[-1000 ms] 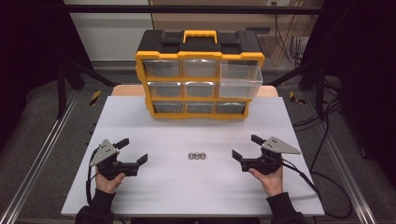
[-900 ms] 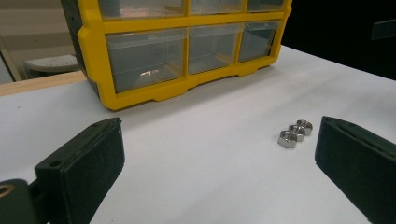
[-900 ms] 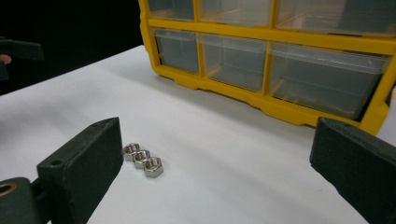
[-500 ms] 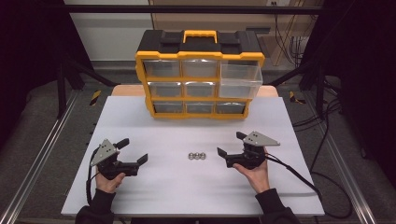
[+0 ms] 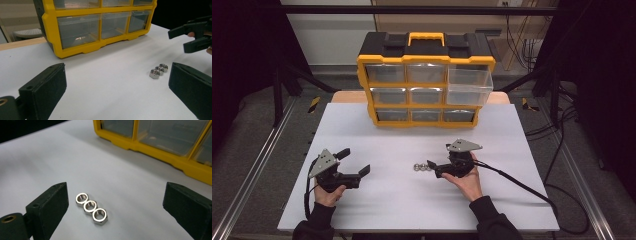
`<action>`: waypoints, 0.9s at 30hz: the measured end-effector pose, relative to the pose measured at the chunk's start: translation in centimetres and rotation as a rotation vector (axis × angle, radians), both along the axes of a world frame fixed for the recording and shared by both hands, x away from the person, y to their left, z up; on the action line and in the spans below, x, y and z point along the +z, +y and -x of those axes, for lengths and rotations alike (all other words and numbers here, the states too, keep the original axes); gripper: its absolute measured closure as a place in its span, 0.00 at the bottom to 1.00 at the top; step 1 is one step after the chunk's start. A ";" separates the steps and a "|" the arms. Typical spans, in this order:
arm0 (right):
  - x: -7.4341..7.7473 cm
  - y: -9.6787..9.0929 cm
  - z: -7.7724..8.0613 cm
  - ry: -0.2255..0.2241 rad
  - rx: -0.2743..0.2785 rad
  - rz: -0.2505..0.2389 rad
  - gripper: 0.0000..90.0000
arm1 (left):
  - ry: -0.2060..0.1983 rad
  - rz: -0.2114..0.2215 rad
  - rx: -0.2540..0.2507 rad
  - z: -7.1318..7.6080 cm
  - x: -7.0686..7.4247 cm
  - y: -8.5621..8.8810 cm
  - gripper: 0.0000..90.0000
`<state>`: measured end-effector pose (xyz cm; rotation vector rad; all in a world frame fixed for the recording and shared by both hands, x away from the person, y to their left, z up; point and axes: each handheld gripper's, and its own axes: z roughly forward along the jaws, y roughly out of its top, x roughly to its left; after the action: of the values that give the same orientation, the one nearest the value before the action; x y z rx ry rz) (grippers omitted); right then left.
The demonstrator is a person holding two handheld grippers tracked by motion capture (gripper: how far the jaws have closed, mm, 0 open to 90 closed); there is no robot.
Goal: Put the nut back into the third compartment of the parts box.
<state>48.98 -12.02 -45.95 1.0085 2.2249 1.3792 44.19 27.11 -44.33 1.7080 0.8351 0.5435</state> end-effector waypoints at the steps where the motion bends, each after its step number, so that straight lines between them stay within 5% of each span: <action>1: 0.0 0.0 0.0 0.000 0.000 0.000 0.08 | -0.001 0.000 0.000 0.0 0.0 0.0 0.01; 6: -1.1 0.9 -0.5 0.037 0.016 0.054 0.14 | -0.001 0.001 0.001 0.0 0.0 0.0 0.01; 14: -2.7 1.7 -0.8 0.091 0.051 0.121 0.38 | 0.000 -0.001 0.002 0.0 0.0 0.0 0.01; 27: -3.5 1.9 -1.0 0.139 0.106 0.123 0.65 | -0.003 0.000 0.001 0.0 0.0 0.0 0.01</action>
<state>50.01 -10.13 -49.48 0.9837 2.4643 1.2298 44.16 27.11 -44.30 1.7064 0.8335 0.5462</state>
